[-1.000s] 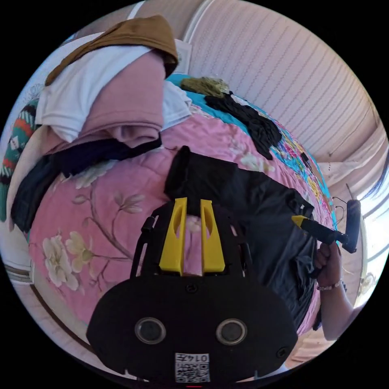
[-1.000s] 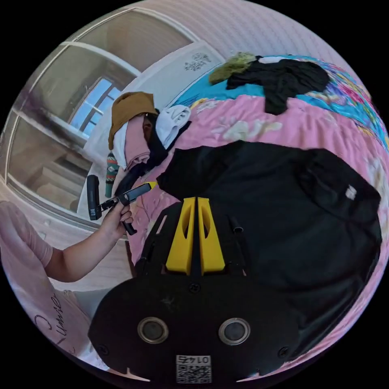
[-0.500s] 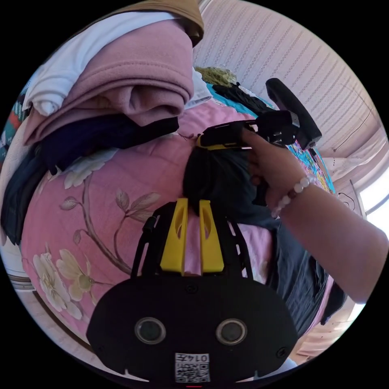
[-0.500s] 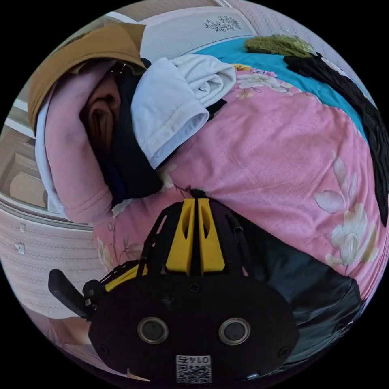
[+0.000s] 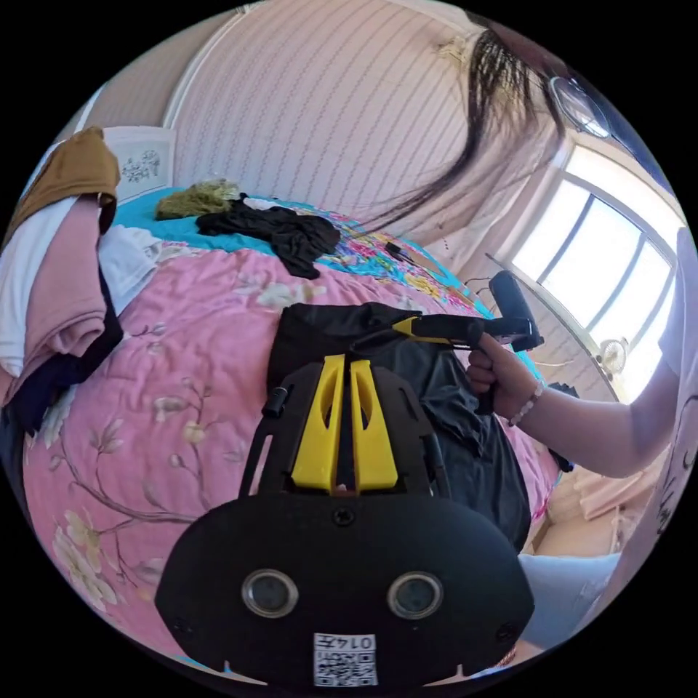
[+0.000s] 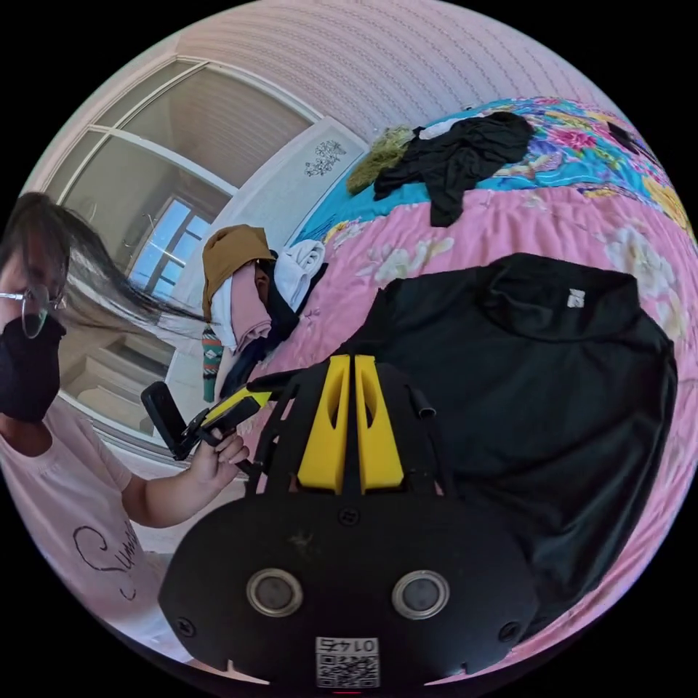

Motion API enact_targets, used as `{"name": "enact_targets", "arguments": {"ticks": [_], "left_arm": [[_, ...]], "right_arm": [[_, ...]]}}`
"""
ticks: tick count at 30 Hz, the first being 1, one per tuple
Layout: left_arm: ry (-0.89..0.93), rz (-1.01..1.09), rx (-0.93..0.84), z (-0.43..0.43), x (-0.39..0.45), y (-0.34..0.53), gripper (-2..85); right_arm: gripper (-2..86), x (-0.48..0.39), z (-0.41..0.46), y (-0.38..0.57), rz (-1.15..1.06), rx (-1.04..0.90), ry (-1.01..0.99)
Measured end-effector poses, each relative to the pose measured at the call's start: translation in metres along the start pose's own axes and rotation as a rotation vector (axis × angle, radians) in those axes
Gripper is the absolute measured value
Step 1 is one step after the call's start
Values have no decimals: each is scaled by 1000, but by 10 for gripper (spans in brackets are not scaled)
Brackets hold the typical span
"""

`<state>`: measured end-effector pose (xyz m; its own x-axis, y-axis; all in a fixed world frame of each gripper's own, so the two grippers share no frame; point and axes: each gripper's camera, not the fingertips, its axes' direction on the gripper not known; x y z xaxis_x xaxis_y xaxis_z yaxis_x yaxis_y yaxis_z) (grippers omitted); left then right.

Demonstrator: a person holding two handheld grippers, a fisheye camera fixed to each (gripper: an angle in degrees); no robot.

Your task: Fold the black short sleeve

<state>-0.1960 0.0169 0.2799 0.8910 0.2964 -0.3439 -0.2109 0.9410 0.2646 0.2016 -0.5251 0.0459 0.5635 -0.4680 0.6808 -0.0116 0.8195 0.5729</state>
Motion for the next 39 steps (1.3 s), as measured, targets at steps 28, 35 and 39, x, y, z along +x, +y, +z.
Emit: {"name": "enact_targets", "arguments": {"ticks": [28, 35, 39], "left_arm": [[-49, 93, -341, 61, -35, -77, 68], [12, 9, -377, 140, -60, -131, 97], [33, -71, -509, 159, -70, -136, -5]], "right_arm": [[99, 118, -127, 72, 188, -65, 541], [37, 162, -118, 75, 331, -19, 503], [14, 167, -145, 88, 324, 27, 461]]}}
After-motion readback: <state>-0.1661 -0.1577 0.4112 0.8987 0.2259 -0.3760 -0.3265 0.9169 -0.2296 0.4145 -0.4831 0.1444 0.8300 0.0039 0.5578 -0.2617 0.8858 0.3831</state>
